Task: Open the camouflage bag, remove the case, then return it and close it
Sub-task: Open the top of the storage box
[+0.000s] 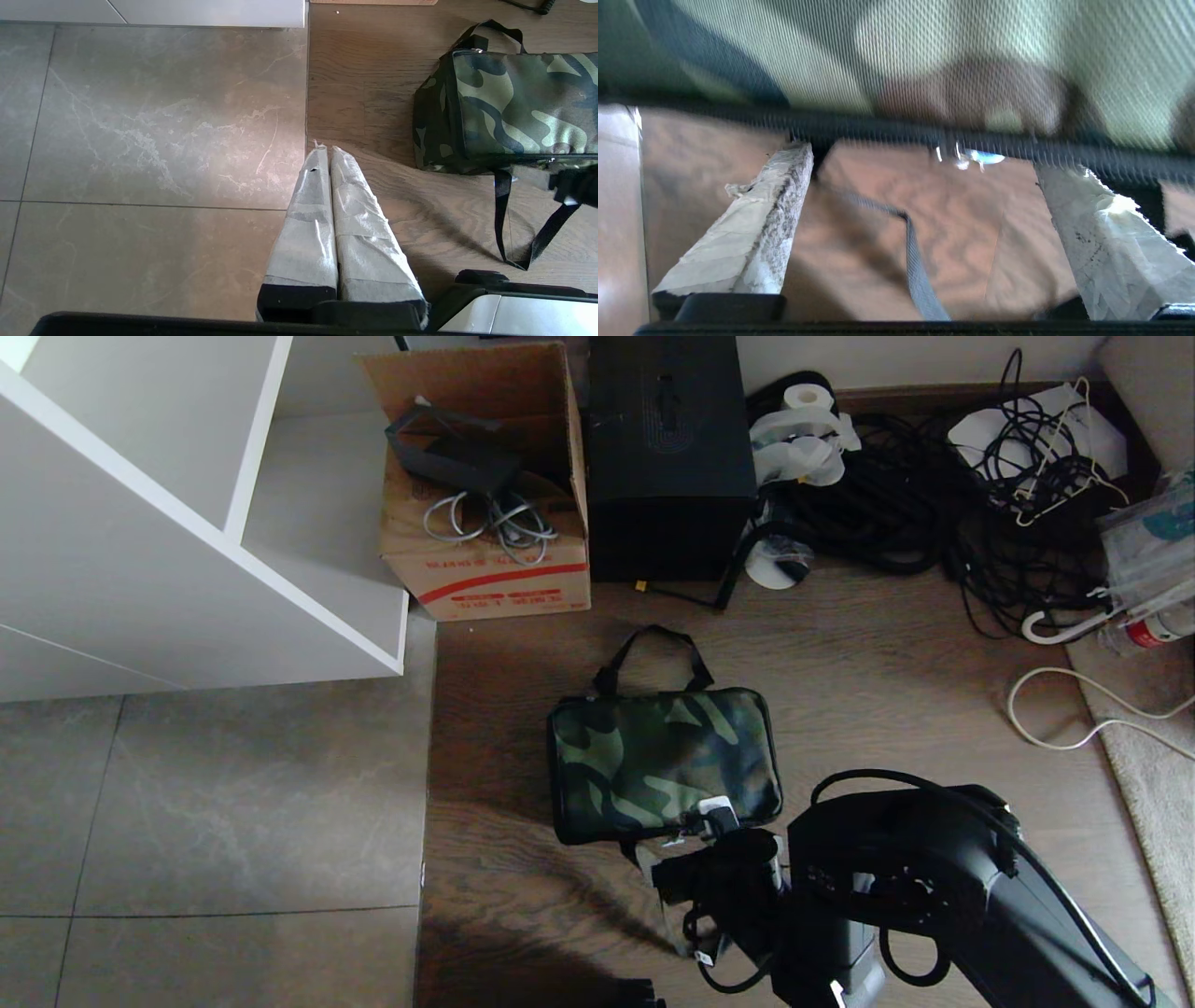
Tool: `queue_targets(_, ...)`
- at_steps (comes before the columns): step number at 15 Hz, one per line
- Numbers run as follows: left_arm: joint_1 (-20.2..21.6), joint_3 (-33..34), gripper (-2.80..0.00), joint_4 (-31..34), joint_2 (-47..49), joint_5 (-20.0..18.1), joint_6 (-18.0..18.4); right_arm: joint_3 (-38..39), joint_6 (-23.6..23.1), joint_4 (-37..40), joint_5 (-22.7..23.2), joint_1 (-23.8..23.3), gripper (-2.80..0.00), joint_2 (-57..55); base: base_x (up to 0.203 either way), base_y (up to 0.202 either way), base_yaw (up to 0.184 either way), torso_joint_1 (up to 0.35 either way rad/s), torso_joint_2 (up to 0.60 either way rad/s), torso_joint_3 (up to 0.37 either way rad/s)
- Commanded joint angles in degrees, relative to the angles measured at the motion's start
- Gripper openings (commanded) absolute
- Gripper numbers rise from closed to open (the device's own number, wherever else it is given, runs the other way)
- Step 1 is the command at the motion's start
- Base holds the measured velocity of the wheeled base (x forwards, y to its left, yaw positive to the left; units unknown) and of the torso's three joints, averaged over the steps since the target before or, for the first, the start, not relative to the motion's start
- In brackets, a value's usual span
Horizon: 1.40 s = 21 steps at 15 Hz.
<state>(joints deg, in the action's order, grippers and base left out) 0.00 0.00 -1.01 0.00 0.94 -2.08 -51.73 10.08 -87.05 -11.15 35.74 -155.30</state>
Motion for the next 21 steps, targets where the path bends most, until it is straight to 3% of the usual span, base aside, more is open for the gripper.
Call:
queue_targets(1,0.0,0.5,-2.8,0.0,0.0,0.1,0.0,-0.8,0.0,-0.6,0.0,0.0,0.0,-1.0,0.0,0.0,0.0,0.0,0.0,0.0)
queue_targets(6,0.0,0.5,-2.8,0.0,0.0,0.0,0.0,-1.2,-1.3,-0.6,-0.2,0.0,0.0,-1.4,0.0,0.0,0.0,0.0,0.0,0.0)
queue_targets(7,0.0,0.5,-2.8,0.0,0.0,0.0,0.0,-1.4,-1.5,-0.6,-0.2,0.1,-2.8,-1.6,0.0,0.0,0.0,0.0,0.0,0.0)
queue_targets(21,0.0,0.5,-2.8,0.0,0.0,0.0,0.0,-0.5,-2.0,-0.6,-2.5,0.0,-2.8,-1.0,0.0,0.0,0.0,0.0,0.0,0.0)
